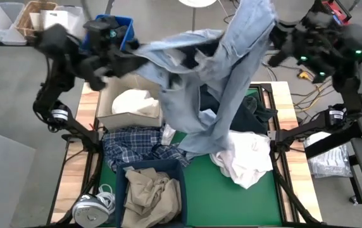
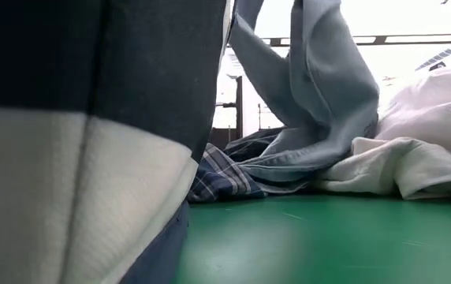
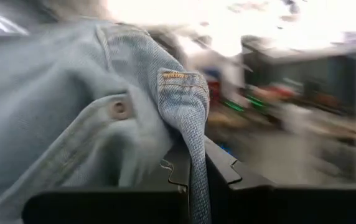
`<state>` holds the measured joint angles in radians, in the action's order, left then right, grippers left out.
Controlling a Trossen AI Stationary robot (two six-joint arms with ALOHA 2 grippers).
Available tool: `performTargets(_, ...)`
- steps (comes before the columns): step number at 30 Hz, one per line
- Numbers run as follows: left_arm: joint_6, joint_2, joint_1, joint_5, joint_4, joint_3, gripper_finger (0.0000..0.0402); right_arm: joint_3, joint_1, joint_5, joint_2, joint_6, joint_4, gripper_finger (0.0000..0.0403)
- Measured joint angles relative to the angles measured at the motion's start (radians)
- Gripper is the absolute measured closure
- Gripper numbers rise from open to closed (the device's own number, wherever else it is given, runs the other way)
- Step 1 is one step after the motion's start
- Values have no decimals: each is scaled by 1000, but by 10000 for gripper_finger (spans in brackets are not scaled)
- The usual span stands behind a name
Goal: Sort clothes
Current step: Put the light blue pants into the blue laundry organizer
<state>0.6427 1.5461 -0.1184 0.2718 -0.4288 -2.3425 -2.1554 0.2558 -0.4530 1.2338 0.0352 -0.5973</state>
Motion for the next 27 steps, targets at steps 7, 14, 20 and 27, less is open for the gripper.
performTargets(7, 182, 54, 1, -395, -353, 0, 393, 8, 0, -464, 52, 54, -319, 394)
performTargets(14, 226, 102, -30, -238, -533, 0, 393, 10, 1, -378, 134, -117, -637, 394)
performTargets(20, 105, 80, 39, 209, -877, 0, 393, 1, -3, -84, 119, -151, -755, 394)
performTargets(27, 128, 42, 238, 127, -1027, 0, 393, -49, -12, 425, 45, -243, -746, 394)
